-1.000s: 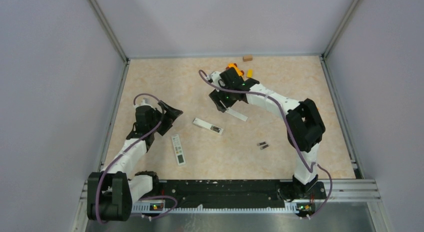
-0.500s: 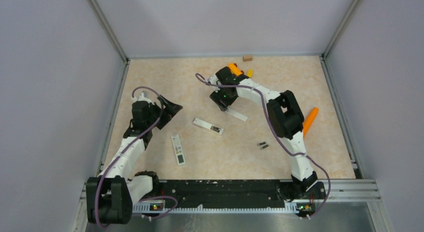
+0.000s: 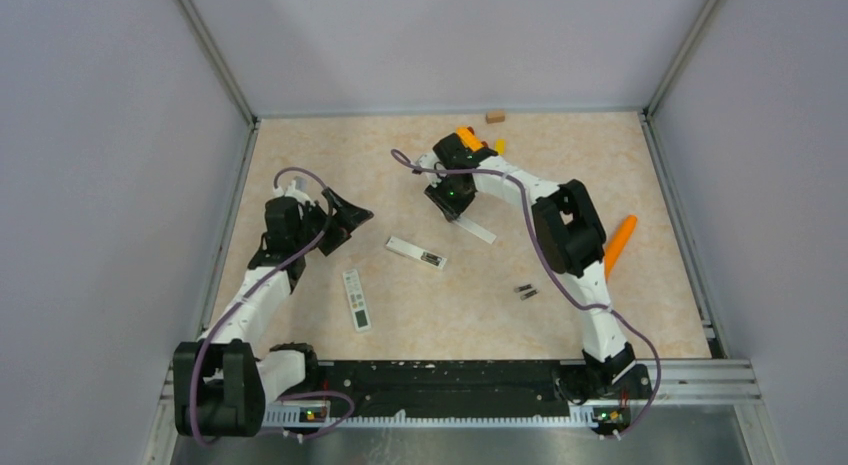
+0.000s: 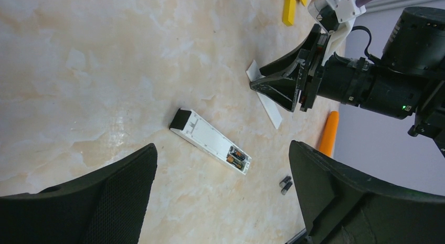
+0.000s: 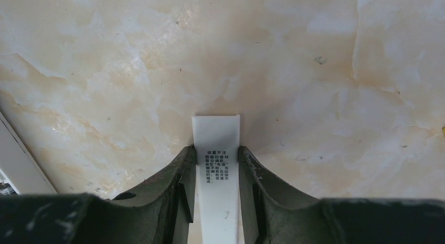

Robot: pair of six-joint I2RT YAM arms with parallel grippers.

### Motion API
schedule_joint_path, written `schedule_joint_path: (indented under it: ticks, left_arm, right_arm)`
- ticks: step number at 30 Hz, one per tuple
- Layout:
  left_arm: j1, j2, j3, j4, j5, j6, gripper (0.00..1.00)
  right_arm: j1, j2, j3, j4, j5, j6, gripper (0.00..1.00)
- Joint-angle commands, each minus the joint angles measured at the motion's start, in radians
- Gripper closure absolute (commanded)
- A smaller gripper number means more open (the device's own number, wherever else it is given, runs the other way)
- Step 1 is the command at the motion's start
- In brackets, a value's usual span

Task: Load the batteries into the remote control
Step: Pick up the battery cover at the center of the board.

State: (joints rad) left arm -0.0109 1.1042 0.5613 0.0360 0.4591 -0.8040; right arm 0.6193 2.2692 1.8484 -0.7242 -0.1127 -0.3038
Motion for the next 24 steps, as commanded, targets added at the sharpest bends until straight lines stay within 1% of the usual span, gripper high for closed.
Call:
schedule_joint_path:
  ticks: [1,5,10,15,19,24]
  left_arm:
    - [0.005,0.045,0.025,0.133,0.100,-0.021,0.04]
    - [-0.009,0.108,0.020,0.219,0.168,-0.068,0.08]
    - [-0.035,0.160,0.023,0.299,0.198,-0.129,0.13]
    - [-0.076,0.204,0.025,0.349,0.200,-0.179,0.18]
    - [-0.134,0.256,0.040,0.355,0.186,-0.196,0.21]
    - [-0.215,0.323,0.063,0.400,0.166,-0.231,0.24]
  right_arm:
    - [-0.004,0.017,-0.027,0.021,0.022,0.004,0.69]
    - [-0.004,-0.056,-0.081,0.082,0.012,0.005,0.71]
    - [-0.004,-0.169,-0.145,0.112,-0.056,0.005,0.71]
    - [-0.004,-0.270,-0.228,0.149,-0.134,0.022,0.71]
    - [-0.004,-0.342,-0.307,0.198,-0.181,0.043,0.71]
    - [0.000,-0.410,-0.360,0.227,-0.255,0.062,0.71]
